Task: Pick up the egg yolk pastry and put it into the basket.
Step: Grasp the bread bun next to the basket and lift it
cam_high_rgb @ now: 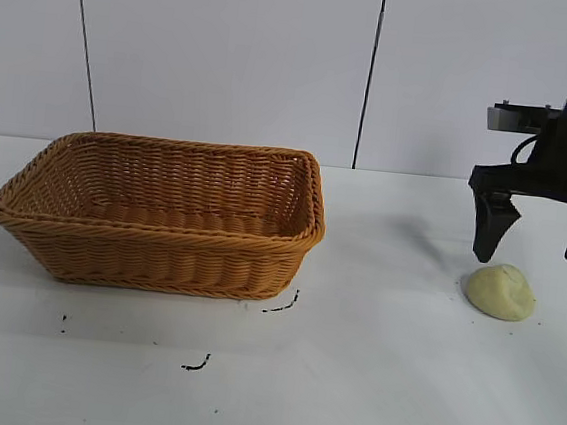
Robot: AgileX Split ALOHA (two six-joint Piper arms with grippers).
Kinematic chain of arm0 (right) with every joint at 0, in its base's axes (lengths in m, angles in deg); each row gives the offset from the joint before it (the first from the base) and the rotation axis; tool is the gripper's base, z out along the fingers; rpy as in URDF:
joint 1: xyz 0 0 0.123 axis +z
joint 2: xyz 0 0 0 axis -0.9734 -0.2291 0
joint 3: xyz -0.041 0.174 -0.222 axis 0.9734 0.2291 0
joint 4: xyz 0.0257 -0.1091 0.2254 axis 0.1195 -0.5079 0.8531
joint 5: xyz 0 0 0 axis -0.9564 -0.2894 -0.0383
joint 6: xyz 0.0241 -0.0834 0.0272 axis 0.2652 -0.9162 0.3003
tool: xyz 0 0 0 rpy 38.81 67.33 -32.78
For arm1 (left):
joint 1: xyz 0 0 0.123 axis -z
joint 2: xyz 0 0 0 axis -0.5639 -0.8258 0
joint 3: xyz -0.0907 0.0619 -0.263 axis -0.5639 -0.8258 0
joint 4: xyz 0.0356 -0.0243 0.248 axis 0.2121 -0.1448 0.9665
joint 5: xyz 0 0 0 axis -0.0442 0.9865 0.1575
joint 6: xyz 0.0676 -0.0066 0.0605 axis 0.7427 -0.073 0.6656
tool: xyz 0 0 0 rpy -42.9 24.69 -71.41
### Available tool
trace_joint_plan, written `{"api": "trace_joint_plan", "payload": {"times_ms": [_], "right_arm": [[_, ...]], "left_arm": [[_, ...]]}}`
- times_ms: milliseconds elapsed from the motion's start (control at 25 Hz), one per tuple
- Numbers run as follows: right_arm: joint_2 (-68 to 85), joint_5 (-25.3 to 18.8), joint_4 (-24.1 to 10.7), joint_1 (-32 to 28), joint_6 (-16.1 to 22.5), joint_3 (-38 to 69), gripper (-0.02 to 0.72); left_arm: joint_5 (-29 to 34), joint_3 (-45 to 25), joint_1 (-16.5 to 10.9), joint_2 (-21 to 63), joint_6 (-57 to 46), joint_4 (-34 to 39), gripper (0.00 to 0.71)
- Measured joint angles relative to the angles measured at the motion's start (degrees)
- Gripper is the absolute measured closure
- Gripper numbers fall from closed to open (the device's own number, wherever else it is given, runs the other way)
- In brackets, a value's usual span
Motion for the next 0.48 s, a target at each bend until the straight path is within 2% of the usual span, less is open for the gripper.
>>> {"api": "trace_joint_plan", "payload": {"times_ms": [320,480], "right_arm": [[-1.9,1.1,0.7,0.0,0.0,0.0,0.008],[-1.9,0.3,0.8,0.0,0.0,0.0,0.130]], "left_arm": [[0.0,0.0,0.0,0.0,0.0,0.0,0.014],[0.0,0.0,0.0,0.0,0.0,0.0,0.014]]}}
